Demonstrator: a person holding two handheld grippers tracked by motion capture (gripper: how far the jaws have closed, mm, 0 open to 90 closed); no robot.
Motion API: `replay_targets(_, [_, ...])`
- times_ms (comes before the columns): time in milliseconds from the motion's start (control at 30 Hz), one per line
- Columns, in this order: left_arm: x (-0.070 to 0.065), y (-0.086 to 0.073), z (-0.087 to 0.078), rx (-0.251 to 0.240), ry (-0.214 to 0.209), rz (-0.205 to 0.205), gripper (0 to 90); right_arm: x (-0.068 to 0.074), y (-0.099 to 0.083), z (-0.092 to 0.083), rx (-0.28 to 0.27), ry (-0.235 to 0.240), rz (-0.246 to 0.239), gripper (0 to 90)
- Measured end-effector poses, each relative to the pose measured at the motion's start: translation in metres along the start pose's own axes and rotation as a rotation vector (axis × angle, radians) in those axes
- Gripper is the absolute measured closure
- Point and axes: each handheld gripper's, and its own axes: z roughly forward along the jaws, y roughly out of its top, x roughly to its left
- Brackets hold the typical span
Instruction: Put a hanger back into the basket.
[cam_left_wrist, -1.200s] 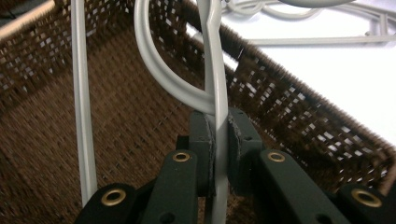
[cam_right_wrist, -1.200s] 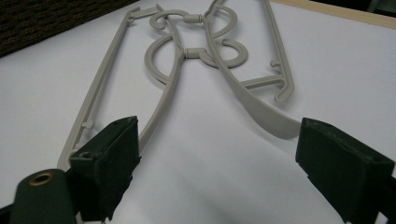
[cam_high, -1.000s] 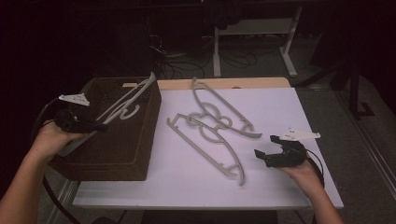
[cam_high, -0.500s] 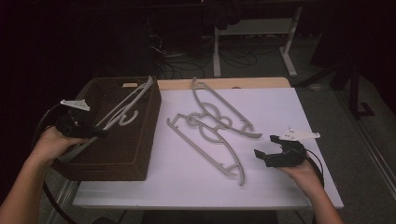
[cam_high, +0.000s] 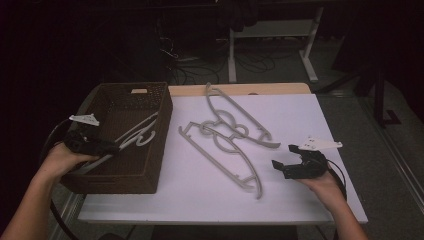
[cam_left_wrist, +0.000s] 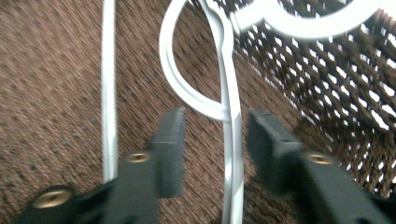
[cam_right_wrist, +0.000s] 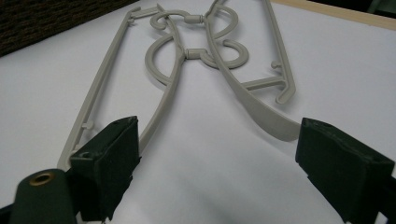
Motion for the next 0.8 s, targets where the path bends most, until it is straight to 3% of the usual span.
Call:
replay_targets(167, [0.001,0.008,-0.013,-0.114,-0.017,-0.012,33.6,0.002,0.005,-0.002,-0.011,0.008,0.005,13.0])
replay_targets(333, [-0.009,0.023,-0.019,-0.205,-0.020,0.006,20.0,0.006,0.010,-0.001,-0.010,0.016,-0.013,13.0])
replay_targets(567, [-0.037,0.050,-0.016,-0.277,-0.032,0.035,11.5,0.009,0.011,-0.002,-0.001,0.034,-0.014,13.0])
replay_targets(800, [-0.074,0.081,0.002,-0.338,-0.074,0.074,4.1,0.011,0.016,-0.005,-0.006,0.053,-0.012,12.8])
